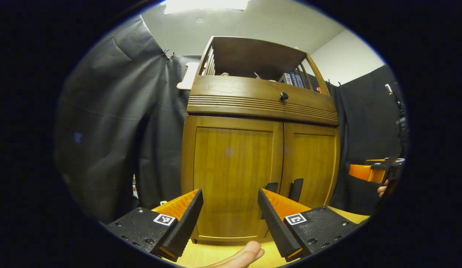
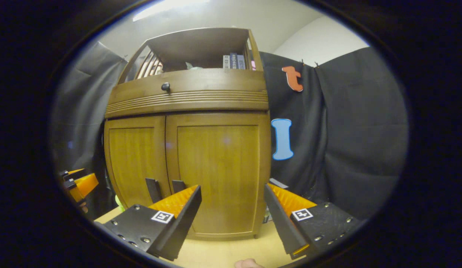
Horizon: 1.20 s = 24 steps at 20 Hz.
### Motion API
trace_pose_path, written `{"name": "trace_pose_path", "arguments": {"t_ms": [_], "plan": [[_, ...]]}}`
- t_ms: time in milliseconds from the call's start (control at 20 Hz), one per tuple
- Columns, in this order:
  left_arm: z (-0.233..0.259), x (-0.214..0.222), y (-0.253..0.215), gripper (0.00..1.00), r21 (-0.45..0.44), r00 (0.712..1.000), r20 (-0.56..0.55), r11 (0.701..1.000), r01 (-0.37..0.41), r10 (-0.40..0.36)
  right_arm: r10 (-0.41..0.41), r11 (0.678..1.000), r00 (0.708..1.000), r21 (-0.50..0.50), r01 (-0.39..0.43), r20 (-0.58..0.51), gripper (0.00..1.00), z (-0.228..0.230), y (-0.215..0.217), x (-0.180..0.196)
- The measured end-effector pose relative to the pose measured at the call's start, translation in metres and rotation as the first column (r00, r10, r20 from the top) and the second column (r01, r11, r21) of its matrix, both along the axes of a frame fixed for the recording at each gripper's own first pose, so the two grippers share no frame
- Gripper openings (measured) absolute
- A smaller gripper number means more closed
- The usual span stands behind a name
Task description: Open the right door of the double-door shoe cabinet with the right hand, and open the left door with the left hand.
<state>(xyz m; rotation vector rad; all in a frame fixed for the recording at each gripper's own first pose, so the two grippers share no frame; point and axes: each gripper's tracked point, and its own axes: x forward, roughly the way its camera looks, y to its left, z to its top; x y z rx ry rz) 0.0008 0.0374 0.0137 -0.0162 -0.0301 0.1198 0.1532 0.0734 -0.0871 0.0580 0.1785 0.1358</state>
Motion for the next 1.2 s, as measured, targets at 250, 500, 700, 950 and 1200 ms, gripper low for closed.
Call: {"name": "trace_pose_path", "arguments": {"t_ms": [250,500,700,950,1200], "plan": [[0.006,0.000,0.009,0.89,-0.002,1.000,0.024,1.000,-0.012,0.012,0.066,0.998,0.996,0.018,-0.065,-0.059,0.96,-0.041,0.058,0.039],[-0.002,0.006,0.004,0.92,-0.008,1.000,-0.007,1.000,0.011,-0.012,0.125,0.992,0.989,0.036,-0.123,-0.083,1.00,-0.073,0.106,0.054],[-0.005,0.011,0.011,0.92,-0.016,1.000,-0.015,1.000,-0.027,0.027,0.110,0.994,0.988,0.015,-0.109,-0.109,0.95,-0.094,0.123,0.075],[-0.012,0.016,0.007,0.92,-0.023,0.999,-0.045,1.000,-0.015,0.014,0.195,0.981,0.971,0.049,-0.190,-0.140,0.42,-0.108,0.138,0.070],[-0.015,0.019,0.010,0.90,-0.023,0.998,-0.057,1.000,-0.016,0.015,0.264,0.964,0.956,0.061,-0.258,-0.127,0.29,-0.103,0.135,0.053]]}}
